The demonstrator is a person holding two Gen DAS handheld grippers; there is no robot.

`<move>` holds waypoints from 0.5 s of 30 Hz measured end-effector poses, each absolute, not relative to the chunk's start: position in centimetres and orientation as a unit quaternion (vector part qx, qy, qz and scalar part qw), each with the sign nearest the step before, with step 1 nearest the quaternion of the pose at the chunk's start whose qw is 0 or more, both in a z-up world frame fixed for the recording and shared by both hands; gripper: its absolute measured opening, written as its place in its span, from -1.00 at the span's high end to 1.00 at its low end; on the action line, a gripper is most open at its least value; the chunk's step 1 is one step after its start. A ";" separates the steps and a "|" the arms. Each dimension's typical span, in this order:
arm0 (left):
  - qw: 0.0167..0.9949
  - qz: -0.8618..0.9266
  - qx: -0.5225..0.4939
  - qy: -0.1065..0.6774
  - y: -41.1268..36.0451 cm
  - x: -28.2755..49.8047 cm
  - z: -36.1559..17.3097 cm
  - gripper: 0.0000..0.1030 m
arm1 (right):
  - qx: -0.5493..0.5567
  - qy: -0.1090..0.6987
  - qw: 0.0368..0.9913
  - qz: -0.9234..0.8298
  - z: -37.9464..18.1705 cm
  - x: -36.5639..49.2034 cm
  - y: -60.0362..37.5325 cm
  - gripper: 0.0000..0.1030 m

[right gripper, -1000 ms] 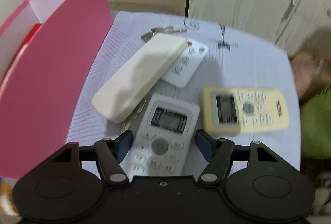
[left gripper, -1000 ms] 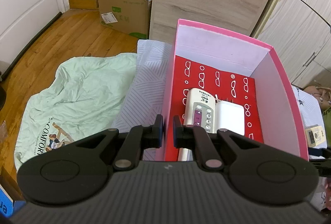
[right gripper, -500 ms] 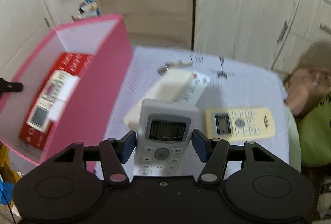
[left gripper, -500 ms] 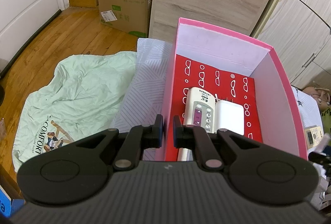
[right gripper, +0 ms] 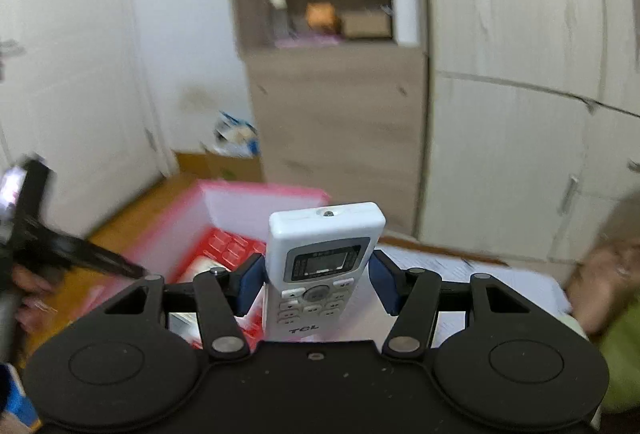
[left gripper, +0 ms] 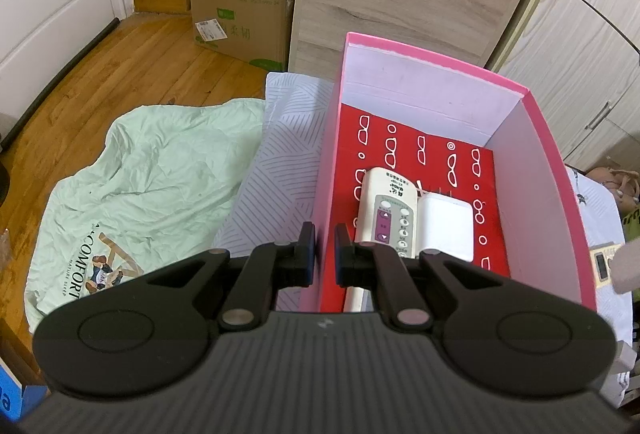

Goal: Organize rigid objects
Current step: 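Lower the right gripper and grasp the white gray-screen remote, then carry the white remote into the pink box and open the right gripper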

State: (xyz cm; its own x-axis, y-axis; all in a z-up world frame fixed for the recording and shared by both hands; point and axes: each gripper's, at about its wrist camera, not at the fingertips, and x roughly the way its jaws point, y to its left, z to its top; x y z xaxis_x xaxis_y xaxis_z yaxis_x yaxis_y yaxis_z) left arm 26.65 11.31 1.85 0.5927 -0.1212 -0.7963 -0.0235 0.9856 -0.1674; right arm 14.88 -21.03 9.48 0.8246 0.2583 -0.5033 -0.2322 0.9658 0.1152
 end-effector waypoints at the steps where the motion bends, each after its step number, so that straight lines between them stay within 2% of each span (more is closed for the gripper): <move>1: 0.889 -0.028 -0.080 0.450 11.3 26.6 1.8 0.87 | 0.026 0.263 0.954 0.142 9.8 14.9 -20.4 -0.22; 6: 0.889 -0.034 -0.084 0.448 11.5 26.6 1.7 0.87 | 0.038 0.301 0.931 0.204 9.2 15.9 -17.5 -0.22; 15: 0.889 -0.035 -0.082 0.449 11.5 26.7 1.6 0.87 | -0.050 0.407 0.897 0.163 5.1 18.6 -12.8 -0.22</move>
State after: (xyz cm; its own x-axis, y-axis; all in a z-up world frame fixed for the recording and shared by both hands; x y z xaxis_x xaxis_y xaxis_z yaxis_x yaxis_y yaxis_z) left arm 26.68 11.54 1.57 0.5945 -0.1369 -0.7924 -0.0106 0.9840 -0.1779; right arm 18.64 -12.78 5.14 0.6150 0.2511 -0.7475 -0.3328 0.9420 0.0426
